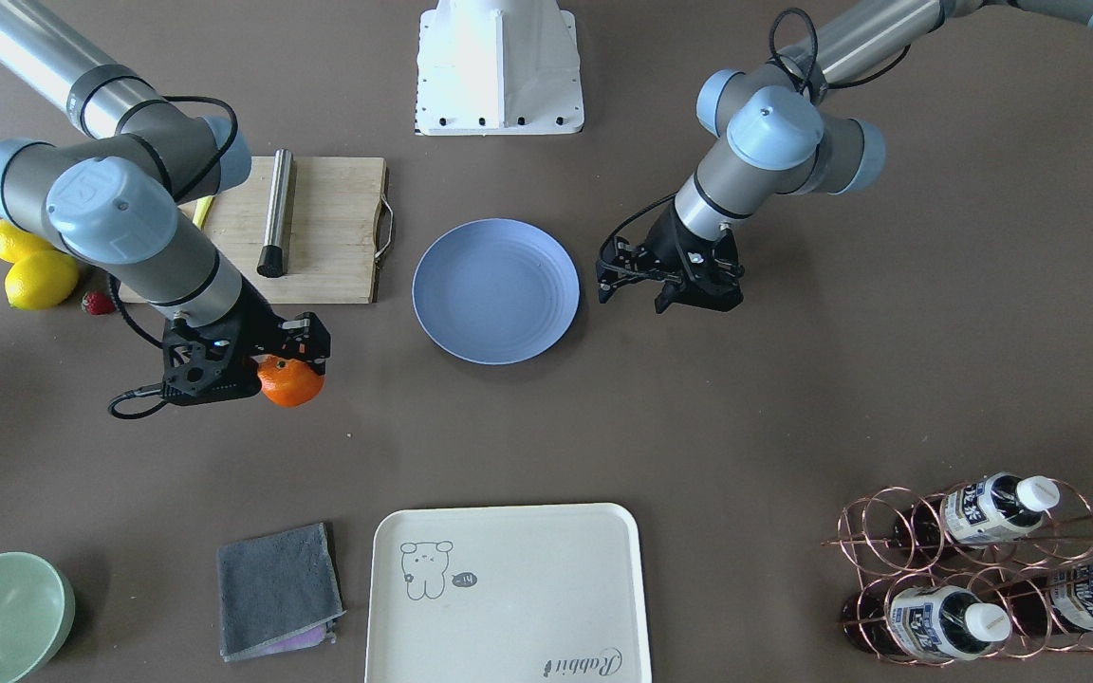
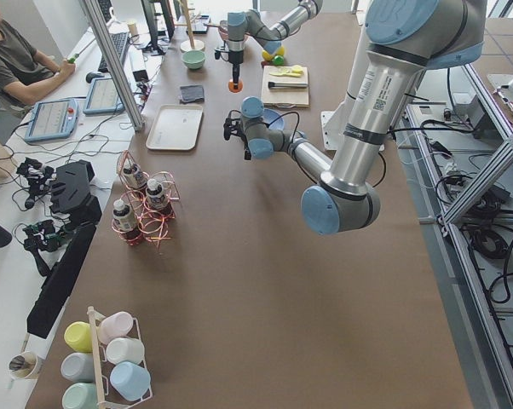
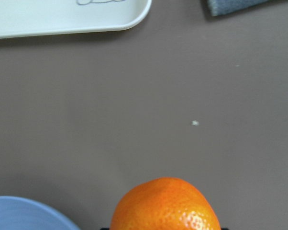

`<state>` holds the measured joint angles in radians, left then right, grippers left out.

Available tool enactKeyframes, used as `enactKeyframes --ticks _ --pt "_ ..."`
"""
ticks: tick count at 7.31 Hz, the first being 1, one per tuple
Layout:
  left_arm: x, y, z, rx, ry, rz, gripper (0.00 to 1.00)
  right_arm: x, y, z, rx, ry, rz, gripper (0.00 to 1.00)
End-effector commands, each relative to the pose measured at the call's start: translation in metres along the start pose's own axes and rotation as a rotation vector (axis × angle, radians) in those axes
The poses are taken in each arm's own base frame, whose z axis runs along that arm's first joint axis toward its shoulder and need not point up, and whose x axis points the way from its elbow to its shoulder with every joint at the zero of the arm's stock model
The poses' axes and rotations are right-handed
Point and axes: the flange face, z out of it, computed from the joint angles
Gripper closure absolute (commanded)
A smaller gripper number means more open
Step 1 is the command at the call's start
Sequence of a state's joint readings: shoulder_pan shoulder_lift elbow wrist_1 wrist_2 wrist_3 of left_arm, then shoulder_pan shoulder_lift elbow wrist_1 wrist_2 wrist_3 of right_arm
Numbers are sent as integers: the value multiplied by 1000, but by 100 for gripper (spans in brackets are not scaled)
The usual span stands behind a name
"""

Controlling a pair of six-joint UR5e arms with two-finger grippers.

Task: Pick orange to plate
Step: 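Carry the orange over the blue plate with the right gripper and lower it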

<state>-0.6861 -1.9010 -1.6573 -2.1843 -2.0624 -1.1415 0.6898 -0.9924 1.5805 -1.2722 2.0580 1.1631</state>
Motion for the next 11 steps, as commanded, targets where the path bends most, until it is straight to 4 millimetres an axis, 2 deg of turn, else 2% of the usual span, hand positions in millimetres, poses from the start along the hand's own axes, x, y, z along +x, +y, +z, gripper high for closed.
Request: enactKeyframes --ticks 1,2,3,4,5,8,9,10,11 --pt "-67 -4 -19 2 -57 71 2 -103 58 26 22 -12 32 100" --pt "-80 -6 -24 9 -70 79 2 -128 79 31 16 -13 46 100" --pt "-83 -5 -23 7 -74 82 2 -136 96 44 15 -3 40 100" --pt "-84 -5 -23 7 -77 81 2 -131 104 57 5 19 36 100" --pt "-84 -5 -23 7 -77 81 2 -126 105 63 1 30 37 100" --pt "-76 -7 -25 12 -66 79 2 -121 108 71 -9 43 32 100" --pt "-75 -7 -25 10 -66 81 2 -122 112 74 -9 44 36 1" --pt "-75 -8 -25 12 -66 83 2 -124 111 72 19 39 30 0" --pt "-75 -9 -26 12 -67 85 2 -127 110 61 28 19 27 0"
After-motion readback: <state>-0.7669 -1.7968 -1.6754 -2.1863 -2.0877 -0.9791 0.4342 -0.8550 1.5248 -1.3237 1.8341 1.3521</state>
